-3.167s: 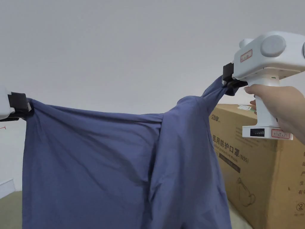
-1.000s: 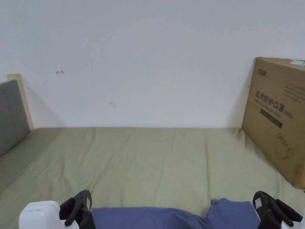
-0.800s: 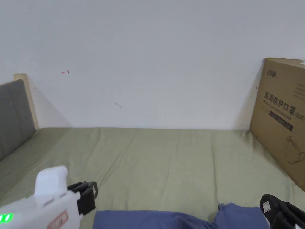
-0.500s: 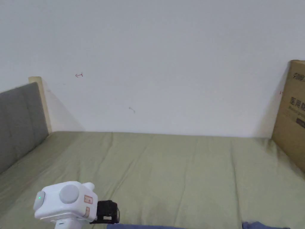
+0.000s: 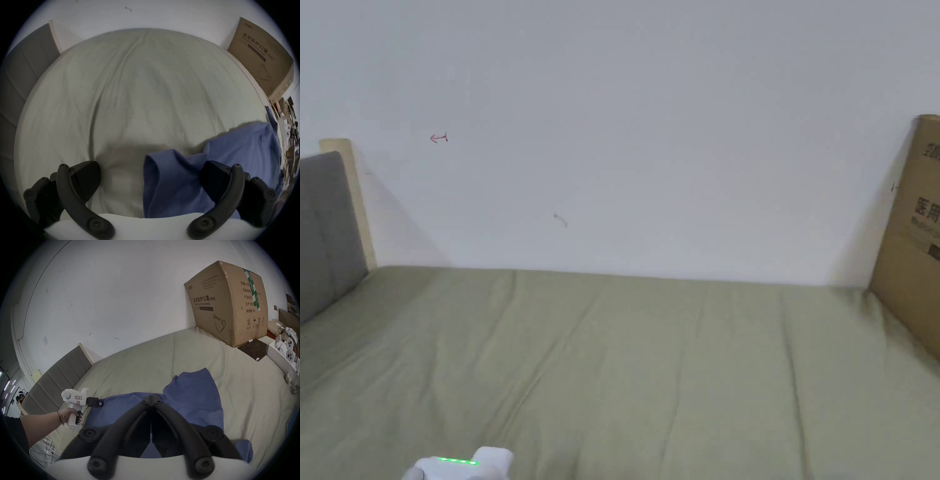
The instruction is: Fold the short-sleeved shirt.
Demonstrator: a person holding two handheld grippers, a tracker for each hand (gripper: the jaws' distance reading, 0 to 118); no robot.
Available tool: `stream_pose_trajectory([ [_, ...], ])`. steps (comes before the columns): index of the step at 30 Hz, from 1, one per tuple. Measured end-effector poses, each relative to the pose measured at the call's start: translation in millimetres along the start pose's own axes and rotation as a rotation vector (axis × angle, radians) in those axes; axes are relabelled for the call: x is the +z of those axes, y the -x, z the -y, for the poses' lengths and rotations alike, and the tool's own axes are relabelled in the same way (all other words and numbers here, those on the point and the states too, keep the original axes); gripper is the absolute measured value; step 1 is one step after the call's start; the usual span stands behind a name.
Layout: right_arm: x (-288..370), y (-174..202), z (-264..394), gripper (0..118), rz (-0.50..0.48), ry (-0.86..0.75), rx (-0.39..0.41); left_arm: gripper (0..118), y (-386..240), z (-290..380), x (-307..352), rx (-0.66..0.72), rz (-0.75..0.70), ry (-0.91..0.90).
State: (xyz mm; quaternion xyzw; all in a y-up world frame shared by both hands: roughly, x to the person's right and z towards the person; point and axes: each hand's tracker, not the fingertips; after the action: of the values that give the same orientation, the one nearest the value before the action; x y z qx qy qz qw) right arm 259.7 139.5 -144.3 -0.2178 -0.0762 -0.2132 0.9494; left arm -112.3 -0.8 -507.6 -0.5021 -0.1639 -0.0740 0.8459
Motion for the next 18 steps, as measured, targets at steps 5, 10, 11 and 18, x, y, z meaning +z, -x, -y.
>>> stream_pose_trajectory([
  [5, 7.5, -3.1, 3.0, 0, -0.015, 0.004, -0.029, 36, -9.5, 12.2, 41.5, -0.043, -0.019, -0.149],
  [10, 7.3, -28.3, -15.4, 0, -0.062, -0.024, -0.115, 1, -18.1, 20.4, 79.7, -0.018, 0.129, -0.159],
  [11, -1.5, -40.6, -26.5, 0, -0.085, -0.002, -0.145, 1, -18.0, 21.6, 88.7, -0.033, 0.112, -0.197],
  [18, -120.2, -133.6, -79.4, 91, 0.046, 0.441, -0.336, 1, -5.1, 12.7, 151.3, -0.013, 0.178, -0.305],
])
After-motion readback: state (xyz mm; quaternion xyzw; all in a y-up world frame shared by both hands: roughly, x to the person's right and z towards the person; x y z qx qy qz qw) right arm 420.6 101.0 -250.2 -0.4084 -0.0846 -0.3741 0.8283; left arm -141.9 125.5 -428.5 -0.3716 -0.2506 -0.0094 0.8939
